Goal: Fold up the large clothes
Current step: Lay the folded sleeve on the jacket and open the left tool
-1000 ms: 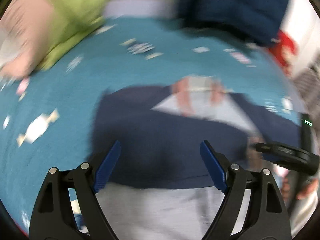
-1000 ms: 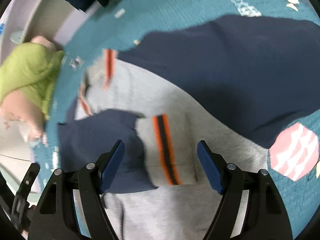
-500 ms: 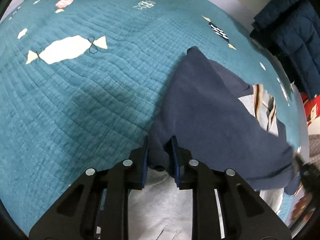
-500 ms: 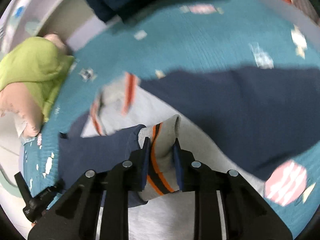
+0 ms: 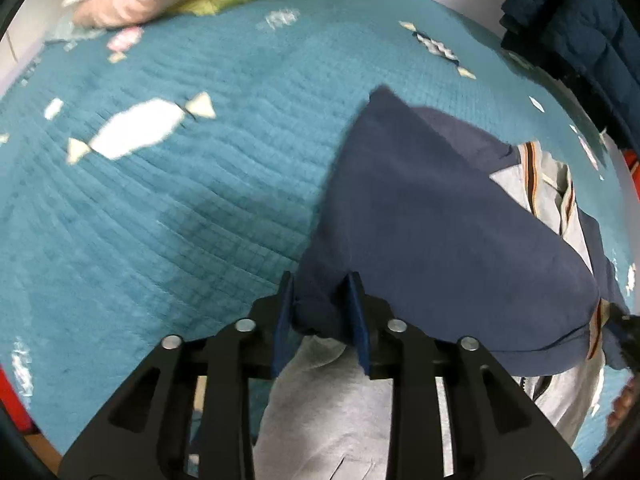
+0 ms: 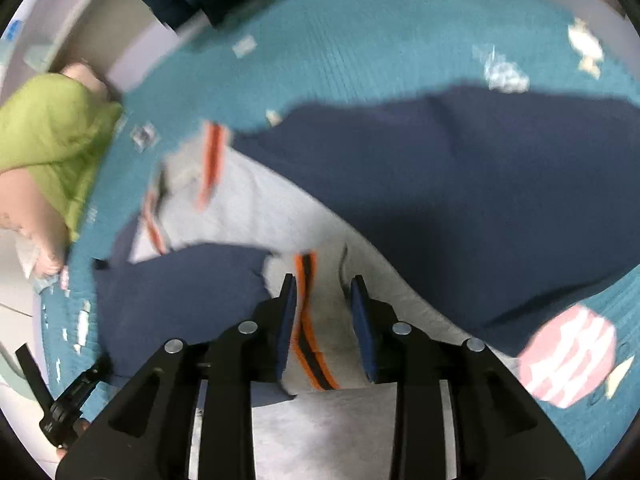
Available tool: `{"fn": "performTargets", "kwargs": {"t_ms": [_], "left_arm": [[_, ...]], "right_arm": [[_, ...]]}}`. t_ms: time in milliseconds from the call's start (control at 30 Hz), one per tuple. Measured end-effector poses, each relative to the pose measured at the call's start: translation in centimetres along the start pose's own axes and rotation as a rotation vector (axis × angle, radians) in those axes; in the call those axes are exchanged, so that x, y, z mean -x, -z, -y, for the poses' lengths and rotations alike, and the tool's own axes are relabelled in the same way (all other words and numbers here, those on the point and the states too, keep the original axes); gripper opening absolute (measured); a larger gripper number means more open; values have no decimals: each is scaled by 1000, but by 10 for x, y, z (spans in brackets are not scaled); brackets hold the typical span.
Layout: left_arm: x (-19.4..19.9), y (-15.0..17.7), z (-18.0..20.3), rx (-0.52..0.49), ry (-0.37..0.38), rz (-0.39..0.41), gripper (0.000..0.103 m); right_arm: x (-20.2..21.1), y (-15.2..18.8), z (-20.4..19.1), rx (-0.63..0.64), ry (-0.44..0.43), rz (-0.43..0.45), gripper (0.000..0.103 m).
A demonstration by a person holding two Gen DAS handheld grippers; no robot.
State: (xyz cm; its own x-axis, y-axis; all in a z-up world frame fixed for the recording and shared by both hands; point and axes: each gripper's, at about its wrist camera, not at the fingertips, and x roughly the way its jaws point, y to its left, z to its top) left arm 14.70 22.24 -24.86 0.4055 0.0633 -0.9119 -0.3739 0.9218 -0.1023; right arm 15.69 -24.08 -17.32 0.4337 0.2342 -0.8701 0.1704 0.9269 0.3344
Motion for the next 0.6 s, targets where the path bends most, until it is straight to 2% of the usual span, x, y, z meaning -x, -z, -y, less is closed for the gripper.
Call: {"fn": "performTargets", "kwargs": {"t_ms": [33,67,100,133,167,200,233,433,600], "left_arm": [[5,1,1,-6,-18,10,44],[11,1,3,-20,-34,15,56],[18,1,7,-36,-49,20,78],[25,3,10,-46,-50,38,80],[33,5,12,-55,-47,60,81],[41,8,15,-66,-44,75,86],[48,10,20,-86,-43,82,91],[72,26,56,-153,3,86,91],[84,42,96,-220,46,91,92]], "right_arm": [[8,1,0,2,4,17,51],[21,1,2,-6,5,43,59],[31,2,5,-17,0,64,76],[39,2,8,-24,-5,82,83],[53,5,11,-30,-8,115,83],[59,6,12,-30,-1,127,86],[62,6,13,-30,10,131,94],[90,34,26,-41,62,162,94],[96,54,46,-86,78,154,94]]}}
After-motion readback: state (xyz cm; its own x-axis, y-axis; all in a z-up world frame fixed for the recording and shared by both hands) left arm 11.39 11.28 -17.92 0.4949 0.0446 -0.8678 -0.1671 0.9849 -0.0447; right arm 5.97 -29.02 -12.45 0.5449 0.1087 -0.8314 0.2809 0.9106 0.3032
